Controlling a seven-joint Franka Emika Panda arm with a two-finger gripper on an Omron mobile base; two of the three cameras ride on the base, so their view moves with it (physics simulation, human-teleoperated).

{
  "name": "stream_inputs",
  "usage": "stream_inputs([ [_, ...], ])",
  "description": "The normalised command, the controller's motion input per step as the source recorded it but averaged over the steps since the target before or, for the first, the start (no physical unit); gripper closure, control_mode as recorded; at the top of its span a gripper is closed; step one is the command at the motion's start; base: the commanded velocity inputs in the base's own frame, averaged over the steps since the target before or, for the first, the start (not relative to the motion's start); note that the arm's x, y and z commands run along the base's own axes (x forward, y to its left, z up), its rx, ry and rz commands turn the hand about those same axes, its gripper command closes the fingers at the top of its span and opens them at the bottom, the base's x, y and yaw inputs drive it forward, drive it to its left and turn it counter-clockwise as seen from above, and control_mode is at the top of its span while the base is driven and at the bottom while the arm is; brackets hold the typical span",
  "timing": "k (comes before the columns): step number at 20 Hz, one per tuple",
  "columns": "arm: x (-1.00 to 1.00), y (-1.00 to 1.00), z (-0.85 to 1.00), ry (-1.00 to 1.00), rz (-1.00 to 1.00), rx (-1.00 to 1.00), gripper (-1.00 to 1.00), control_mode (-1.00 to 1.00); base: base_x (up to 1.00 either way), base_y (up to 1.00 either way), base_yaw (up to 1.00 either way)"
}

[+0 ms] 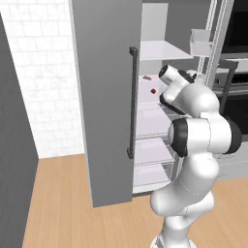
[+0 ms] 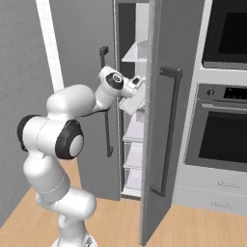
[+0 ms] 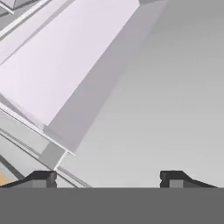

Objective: Take the strawberry from the fridge and place it on top of the pancake, located on the dining counter.

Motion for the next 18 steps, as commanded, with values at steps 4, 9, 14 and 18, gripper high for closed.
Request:
stream_inputs([
  [4, -0.34, -0.88, 0.0, 0.09, -0.08, 0.0, -1.0, -1.0, 0.0, 0.0, 0.0],
  [9, -0.22, -0.69, 0.0, 0.06, -0.05, 0.0, -1.0, -1.0, 0.0, 0.0, 0.0],
  [14, -0.36, 0.26, 0.02, -0.15, 0.08, -0.03, -1.0, -1.0, 0.0, 0.0, 0.0],
  [18, -0.12, 0.78, 0.02, -0.02, 0.09, 0.06, -1.0, -1.0, 0.0, 0.0, 0.0],
])
